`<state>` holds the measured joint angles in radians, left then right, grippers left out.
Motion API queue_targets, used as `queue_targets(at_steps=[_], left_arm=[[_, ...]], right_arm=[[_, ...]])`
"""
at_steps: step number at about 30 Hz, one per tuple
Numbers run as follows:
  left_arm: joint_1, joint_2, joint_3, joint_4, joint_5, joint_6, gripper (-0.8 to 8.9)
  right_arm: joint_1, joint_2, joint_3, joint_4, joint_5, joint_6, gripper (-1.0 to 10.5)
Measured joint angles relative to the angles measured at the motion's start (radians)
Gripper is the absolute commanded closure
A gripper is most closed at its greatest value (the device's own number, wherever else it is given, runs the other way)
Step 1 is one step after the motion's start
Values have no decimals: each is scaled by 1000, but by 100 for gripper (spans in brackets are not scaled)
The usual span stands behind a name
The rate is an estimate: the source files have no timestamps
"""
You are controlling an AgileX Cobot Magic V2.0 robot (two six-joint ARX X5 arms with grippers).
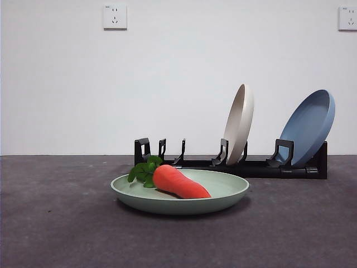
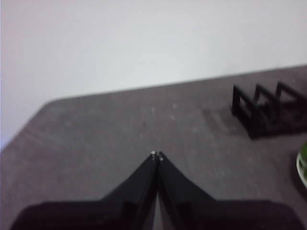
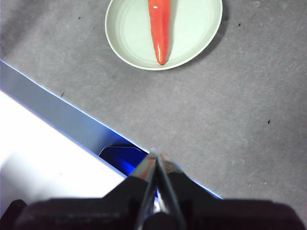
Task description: Take the green plate from the plate rack,put the plate on the table,take the carrot from the table,put the carrot in the plate
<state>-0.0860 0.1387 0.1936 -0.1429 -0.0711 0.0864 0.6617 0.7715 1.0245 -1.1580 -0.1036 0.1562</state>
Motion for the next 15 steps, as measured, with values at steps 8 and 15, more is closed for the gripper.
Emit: queue_targets(at_steps=[8,15], left_arm=[[0,-94,-158,21,3,-8,817],[0,-134,-176,-22,45,-9,817]], right_arm=[[0,0,0,0,0,0,946],[0,0,0,0,0,0,946]])
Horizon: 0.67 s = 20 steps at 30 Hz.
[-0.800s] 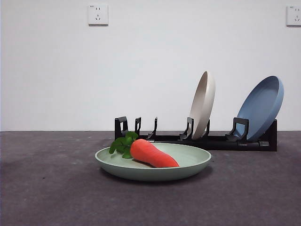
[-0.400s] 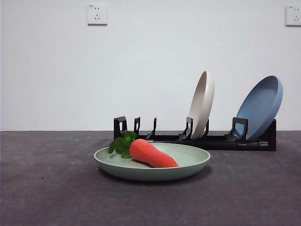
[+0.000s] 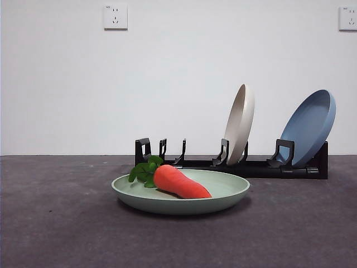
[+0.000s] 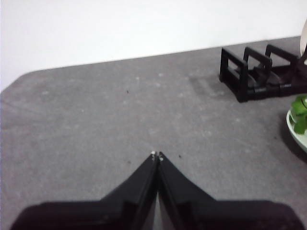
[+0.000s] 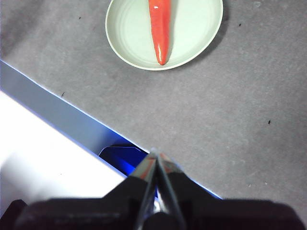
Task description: Take the green plate from the plate rack,put the plate on the table,take the carrot from the table,put the carrot in the plate
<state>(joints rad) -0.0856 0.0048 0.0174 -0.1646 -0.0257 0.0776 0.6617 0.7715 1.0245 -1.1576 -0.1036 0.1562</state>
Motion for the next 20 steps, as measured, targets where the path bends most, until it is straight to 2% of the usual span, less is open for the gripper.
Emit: queue_targets(at_steps=[20], left_arm=[[0,0,0,-23,15,-26,817]], right_arm=[[0,0,0,0,0,0,946]])
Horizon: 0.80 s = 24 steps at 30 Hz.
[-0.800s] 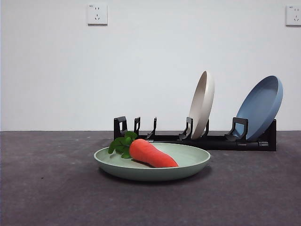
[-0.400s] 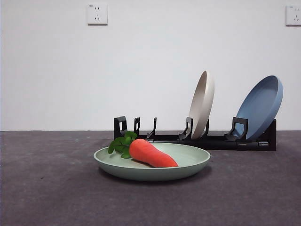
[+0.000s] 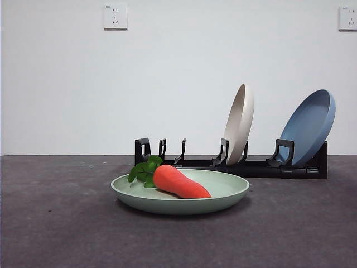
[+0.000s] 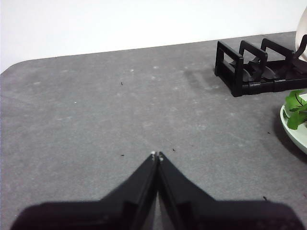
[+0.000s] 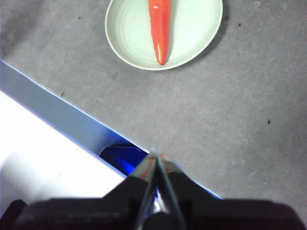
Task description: Take the green plate from the plate rack,put the plate on the table,take the carrot from the table,put the carrot in the plate
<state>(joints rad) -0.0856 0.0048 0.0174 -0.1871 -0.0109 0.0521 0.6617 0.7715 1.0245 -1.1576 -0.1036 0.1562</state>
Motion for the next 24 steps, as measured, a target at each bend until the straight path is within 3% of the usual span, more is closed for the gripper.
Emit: queue_targets(at_steps=[6,10,13,16,24], left_arm=[[0,0,0,0,0,0,817],[0,0,0,0,0,0,817],[0,0,0,0,0,0,817],[0,0,0,0,0,0,817],[0,0,0,0,0,0,817]], right_arm=[[2,-4,0,1,3,-3,946],[-52,-47,0,72,63,-49,946],[-156,-113,-30,236,64,-63,946],[-278,-205,-114,412,7,-63,946],[-507,-467,-516,829,2,-92,946]])
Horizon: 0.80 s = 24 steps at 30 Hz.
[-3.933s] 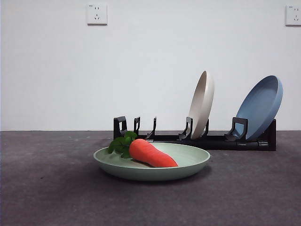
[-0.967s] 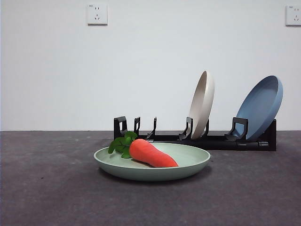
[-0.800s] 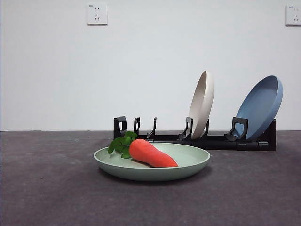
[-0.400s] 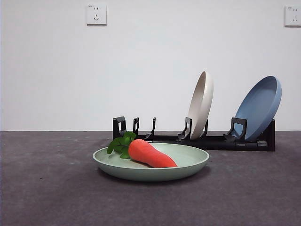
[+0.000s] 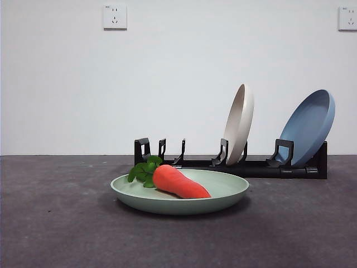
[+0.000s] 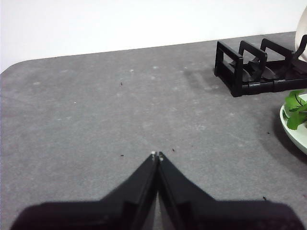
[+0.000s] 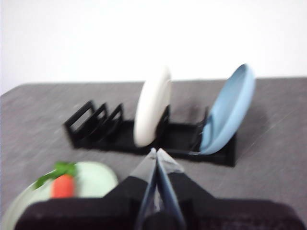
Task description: Take the green plate from the plate rack,put the plate on the table,take the carrot from the table,put the carrot in the plate
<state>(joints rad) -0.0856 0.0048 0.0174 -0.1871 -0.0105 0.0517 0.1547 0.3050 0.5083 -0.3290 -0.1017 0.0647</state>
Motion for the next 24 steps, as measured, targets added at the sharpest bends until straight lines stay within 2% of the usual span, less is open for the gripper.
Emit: queue_targets(at_steps=[5,11,16,24], left_arm=[[0,0,0,0,0,0,817],[0,0,0,0,0,0,817],[0,0,0,0,0,0,817],[0,0,0,0,0,0,817]], right_arm=[[-57,-150,-243,185,10,-3,946],[-63,-258,-423,206,57,6,946],[-63,-294,-492,196,57,38,946],[-63,-300,-494,161,57,62,946]])
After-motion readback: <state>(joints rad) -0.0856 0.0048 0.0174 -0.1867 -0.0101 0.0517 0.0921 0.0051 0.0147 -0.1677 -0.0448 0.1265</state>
